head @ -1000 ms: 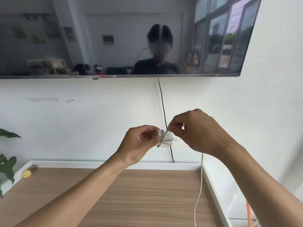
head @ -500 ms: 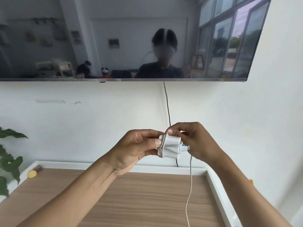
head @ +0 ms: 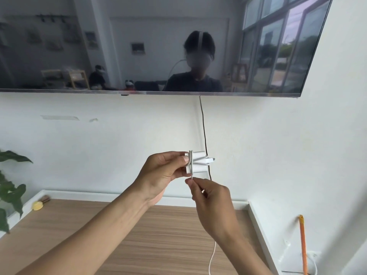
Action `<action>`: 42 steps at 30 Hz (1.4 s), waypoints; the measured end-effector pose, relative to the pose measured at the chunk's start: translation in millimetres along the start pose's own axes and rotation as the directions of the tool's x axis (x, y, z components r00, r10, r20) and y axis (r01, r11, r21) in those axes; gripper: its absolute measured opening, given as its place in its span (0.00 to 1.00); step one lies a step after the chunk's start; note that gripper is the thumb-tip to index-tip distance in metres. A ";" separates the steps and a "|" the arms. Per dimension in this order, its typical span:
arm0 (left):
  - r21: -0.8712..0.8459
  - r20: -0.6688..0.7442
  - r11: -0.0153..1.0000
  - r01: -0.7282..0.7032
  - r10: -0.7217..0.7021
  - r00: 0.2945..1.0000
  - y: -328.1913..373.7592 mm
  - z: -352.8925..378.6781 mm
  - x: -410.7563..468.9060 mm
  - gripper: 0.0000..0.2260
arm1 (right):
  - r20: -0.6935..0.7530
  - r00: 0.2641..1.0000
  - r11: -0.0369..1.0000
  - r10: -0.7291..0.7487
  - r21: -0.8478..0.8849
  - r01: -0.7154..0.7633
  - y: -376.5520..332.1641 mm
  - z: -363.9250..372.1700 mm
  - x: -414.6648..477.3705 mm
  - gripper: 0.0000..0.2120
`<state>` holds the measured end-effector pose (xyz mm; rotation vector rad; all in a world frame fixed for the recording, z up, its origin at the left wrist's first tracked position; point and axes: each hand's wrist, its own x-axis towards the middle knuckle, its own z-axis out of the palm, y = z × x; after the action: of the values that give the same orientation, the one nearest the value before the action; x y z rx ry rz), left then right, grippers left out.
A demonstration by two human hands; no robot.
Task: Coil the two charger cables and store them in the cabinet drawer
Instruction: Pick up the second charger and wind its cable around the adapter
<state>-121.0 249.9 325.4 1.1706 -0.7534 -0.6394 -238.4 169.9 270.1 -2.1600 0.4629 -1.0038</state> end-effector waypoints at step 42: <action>-0.051 0.183 0.998 0.037 -0.027 0.983 -6.5 -5.7 -14.1 0.11 | 0.226 0.958 0.913 0.176 0.326 -0.245 20.0 -36.2 30.6 0.16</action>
<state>-125.3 262.3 315.3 1.0865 -0.8676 -0.7967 -247.5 122.6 288.1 -1.8176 0.3820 -0.6891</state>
